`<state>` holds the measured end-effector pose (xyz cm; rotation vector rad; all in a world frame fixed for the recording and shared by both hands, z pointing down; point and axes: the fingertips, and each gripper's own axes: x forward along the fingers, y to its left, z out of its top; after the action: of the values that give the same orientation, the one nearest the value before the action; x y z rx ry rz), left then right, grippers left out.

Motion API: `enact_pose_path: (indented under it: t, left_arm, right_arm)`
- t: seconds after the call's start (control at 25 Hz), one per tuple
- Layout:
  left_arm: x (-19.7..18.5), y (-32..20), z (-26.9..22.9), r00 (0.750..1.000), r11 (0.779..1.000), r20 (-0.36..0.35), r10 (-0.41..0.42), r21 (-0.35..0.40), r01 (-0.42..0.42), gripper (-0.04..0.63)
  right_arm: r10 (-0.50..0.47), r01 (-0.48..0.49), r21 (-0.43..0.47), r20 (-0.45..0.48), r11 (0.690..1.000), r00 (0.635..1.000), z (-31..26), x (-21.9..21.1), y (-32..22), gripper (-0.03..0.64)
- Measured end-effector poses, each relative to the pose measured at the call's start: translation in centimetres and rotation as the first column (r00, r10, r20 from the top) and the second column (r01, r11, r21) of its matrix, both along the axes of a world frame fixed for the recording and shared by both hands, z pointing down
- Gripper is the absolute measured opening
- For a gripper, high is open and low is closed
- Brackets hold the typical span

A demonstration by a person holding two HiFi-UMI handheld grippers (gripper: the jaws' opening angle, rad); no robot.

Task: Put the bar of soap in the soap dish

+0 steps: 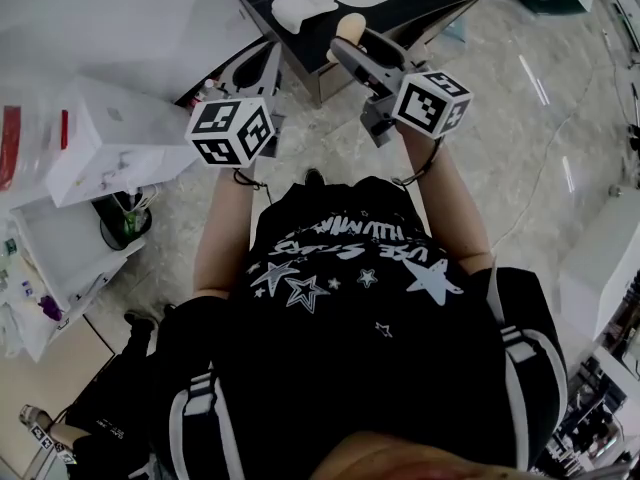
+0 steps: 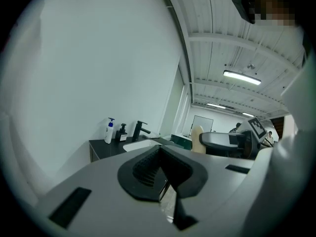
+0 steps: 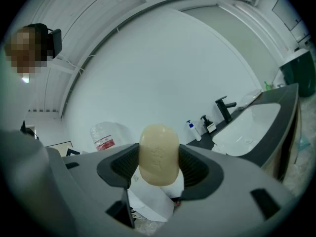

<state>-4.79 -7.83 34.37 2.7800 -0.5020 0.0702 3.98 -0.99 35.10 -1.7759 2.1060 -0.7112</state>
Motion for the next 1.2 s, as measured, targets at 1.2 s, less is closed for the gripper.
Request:
enact_pose_path:
  t: [1.2]
  left_arm:
    - [7.9,-10.8,3.4,0.952,0.958,0.122,-0.28,-0.022,0.285,0.011]
  right_arm:
    - [-0.369,0.365,-0.066,-0.054,0.929,0.928,4.5,9.0,-16.6,0.264]
